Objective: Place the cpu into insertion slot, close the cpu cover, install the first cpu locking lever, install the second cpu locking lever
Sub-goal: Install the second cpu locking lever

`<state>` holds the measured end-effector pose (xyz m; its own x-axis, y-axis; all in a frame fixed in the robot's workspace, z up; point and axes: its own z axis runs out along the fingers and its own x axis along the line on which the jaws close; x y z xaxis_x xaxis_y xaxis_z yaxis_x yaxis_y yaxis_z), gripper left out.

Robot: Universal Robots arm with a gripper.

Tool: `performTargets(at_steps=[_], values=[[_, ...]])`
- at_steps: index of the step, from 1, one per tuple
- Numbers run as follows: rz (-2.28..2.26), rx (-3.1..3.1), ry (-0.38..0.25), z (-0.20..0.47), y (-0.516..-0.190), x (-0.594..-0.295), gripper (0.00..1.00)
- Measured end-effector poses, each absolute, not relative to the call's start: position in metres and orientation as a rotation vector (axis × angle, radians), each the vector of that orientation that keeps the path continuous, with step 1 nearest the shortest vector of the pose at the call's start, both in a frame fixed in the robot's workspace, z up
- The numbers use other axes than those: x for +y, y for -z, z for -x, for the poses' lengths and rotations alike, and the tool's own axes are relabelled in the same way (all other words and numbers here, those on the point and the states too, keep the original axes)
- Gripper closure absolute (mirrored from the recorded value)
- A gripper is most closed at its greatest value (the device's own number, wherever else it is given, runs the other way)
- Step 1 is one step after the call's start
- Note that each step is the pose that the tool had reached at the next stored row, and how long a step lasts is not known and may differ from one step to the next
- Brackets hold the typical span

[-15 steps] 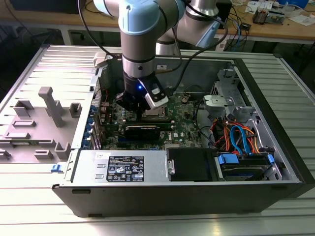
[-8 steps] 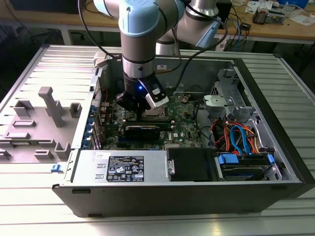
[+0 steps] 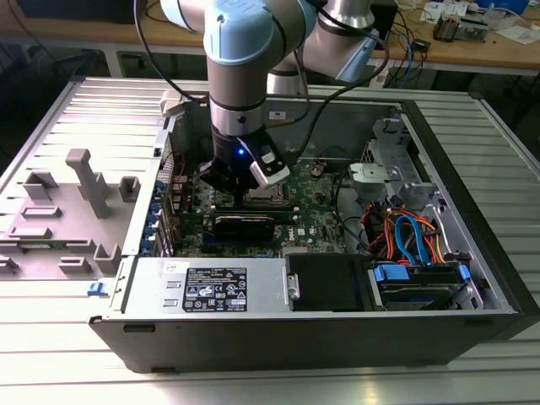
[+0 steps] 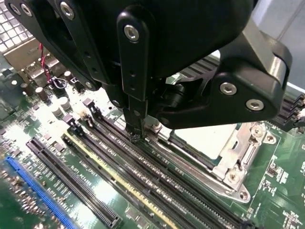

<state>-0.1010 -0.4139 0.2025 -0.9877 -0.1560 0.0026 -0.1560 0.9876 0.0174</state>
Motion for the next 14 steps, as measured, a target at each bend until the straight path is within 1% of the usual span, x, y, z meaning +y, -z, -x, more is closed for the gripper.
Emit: performTargets(at_steps=[2,3,8,11,14], values=[[-0.247,-3.126,-0.011,0.101,-0.203,-0.414,0.89],[-0.247,-3.125,-0.014,0.101,-0.203,-0.414,0.89],[-0.249,-3.125,-0.015,0.101,-0.212,-0.414,0.89],[-0.25,-3.125,-0.015,0.101,-0.225,-0.414,0.89],[-0.25,-3.124,-0.015,0.101,-0.227,-0.414,0.89]])
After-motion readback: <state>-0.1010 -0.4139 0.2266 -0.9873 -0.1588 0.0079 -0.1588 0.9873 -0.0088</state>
